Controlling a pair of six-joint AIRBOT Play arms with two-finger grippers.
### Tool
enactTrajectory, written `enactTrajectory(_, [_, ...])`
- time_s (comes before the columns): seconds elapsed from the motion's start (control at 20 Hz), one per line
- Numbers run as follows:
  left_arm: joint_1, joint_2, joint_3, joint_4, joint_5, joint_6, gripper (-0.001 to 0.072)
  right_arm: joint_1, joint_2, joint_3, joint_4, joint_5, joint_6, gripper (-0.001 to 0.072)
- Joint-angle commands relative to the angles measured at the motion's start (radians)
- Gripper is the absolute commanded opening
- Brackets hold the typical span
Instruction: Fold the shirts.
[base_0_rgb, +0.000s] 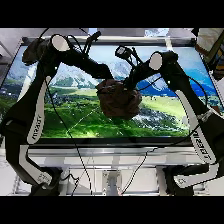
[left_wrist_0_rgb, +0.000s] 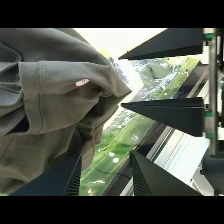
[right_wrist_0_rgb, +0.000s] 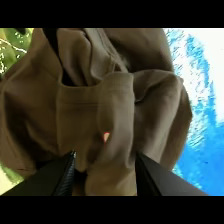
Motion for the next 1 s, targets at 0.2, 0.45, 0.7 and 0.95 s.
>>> enactTrajectory(0.2, [0.000, 0.001, -0.001, 0.001, -0.005, 0.000, 0.0356, 0.001, -0.140, 0.003, 0.026, -0.018, 0.000, 0.0435])
enactTrajectory(0.45, [0.001, 0.001, -0.016, 0.120, -0.010, 0.001, 0.0356, 0.004, -0.265, 0.003, 0.043, -0.134, -0.001, 0.0392])
enactTrajectory(0.7, [0.010, 0.000, -0.130, 0.397, -0.045, -0.006, 0.0357, 0.047, -0.261, 0.005, 0.038, -0.326, -0.001, 0.0023])
enactTrajectory(0.95, [0.064, -0.001, -0.188, 0.404, -0.004, -0.008, 0.0357, 0.061, -0.219, 0.158, 0.021, -0.348, 0.043, 0.0022])
